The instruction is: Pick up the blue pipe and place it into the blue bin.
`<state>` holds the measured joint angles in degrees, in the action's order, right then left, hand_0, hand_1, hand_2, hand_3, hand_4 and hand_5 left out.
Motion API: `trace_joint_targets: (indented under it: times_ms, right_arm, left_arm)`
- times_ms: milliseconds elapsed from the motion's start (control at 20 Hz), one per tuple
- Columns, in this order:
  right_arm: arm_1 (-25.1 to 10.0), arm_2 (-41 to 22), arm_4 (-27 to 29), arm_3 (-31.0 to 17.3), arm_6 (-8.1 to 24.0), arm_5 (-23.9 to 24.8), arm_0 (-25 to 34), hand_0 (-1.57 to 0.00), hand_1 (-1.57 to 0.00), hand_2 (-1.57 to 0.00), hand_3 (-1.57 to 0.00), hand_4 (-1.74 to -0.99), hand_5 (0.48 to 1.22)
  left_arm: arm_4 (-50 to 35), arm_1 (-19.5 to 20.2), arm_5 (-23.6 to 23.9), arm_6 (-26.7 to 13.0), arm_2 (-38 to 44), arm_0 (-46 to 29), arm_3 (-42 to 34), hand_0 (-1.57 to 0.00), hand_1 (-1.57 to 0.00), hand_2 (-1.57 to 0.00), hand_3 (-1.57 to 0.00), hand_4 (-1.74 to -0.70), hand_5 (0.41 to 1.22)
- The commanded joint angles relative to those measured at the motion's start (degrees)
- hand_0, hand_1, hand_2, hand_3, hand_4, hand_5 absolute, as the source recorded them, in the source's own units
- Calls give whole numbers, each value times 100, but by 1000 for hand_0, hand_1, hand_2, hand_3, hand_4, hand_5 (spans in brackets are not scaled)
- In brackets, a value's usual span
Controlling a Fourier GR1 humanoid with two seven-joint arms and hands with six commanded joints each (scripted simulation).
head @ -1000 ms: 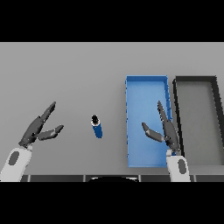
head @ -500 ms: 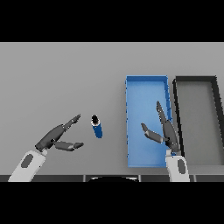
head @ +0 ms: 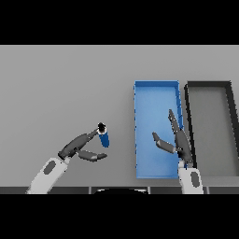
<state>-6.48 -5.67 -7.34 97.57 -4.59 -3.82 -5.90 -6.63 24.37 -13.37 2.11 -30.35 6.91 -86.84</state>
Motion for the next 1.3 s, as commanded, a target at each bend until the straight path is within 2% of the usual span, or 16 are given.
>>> trace_joint_targets:
  times_ms: [0, 150, 250, 400, 450, 500, 550, 650, 750, 800, 850, 1000, 1150, 1250]
  right_arm:
    - [27, -53, -36, 21, -95, -13, -86, 1, 1, 1, 1, -1273, 607]
    - [-7, 1, 1, 58, 4, -5, -32, 1, 1, 1, 1, -1266, 598]
    - [2, -13, -22, 92, -24, 10, -90, 1, 1, 1, 1, -1267, 598]
    - [-44, 45, 30, 13, -27, -28, -51, 1, 1, 1, 1, -1267, 600]
    - [-22, 48, 21, -35, 37, -3, 12, 1, 1, 1, 1, -1266, 601]
    - [8, 27, 2, -50, -18, 5, -6, 1, 1, 1, 1, -1261, 600]
    - [4, 33, 7, -45, -72, 2, -21, 1, 1, 1, 1, -1260, 600]
    - [15, 13, -28, -14, -77, 23, -35, 1, 1, 1, 1, -1259, 605]
    - [2, 46, 42, -32, -53, -9, 28, 1, 1, 1, 1, -1262, 611]
    - [12, 5, 16, 1, -42, -19, 25, 1, 1, 1, 1, -1259, 614]
    - [45, -18, -30, -51, -29, 9, 17, 1, 1, 1, 1, -1260, 614]
    - [-8, 17, -6, -68, -71, -20, 10, 1, 1, 1, 1, -1252, 619]
    - [-23, 1, -72, -61, -37, 10, 49, 1, 1, 1, 1, -1244, 623]
    - [-21, -11, -76, -5, -67, 6, -19, 1, 1, 1, 1, -1249, 629]
  left_arm:
    - [-52, -140, -46, -27, 4, 142, 159, 1, 1, 1, 1, -1118, 450]
    - [157, -454, 15, -1, -86, 445, 564, 1, 1, 1, 1, -1095, 441]
    - [296, -565, 112, 272, -110, 508, 683, 1, 1, 1, 1, -1075, 445]
    - [120, -843, 23, 419, -86, 580, 904, 1, 1, -19, -18, -1109, 507]
    - [26, -897, -9, 449, -9, 653, 1017, 1, -33, -114, -96, -1141, 550]
    - [-87, -1060, 18, 408, 49, 697, 1136, -17, -160, -290, -255, -1208, 607]
    - [-204, -1203, -1, 414, 66, 664, 1200, -187, -348, -481, -519, -1253, 730]
    - [-260, -1304, 133, 447, 154, 680, 1246, -668, -788, -873, -875, -1419, 906]
    - [-222, -1385, 186, 580, 110, 561, 1168, -993, -1070, -1124, -1102, -1532, 1020]
    - [-189, -1425, 239, 545, 85, 576, 1140, -1109, -1170, -1214, -1162, -1572, 1060]
    - [-65, -1373, 314, 739, 18, 527, 1126, -1201, -1250, -1285, -1215, -1604, 1092]
    - [101, -1392, 476, 886, -89, 481, 1018, -1382, -1407, -1425, -1340, -1666, 1155]
    - [24, -1429, 502, 1040, -96, 483, 716, -1474, -1487, -1496, -1403, -1699, 1187]
    - [-40, -1448, 503, 993, -137, 522, 368, -1509, -1517, -1523, -1426, -1710, 1199]
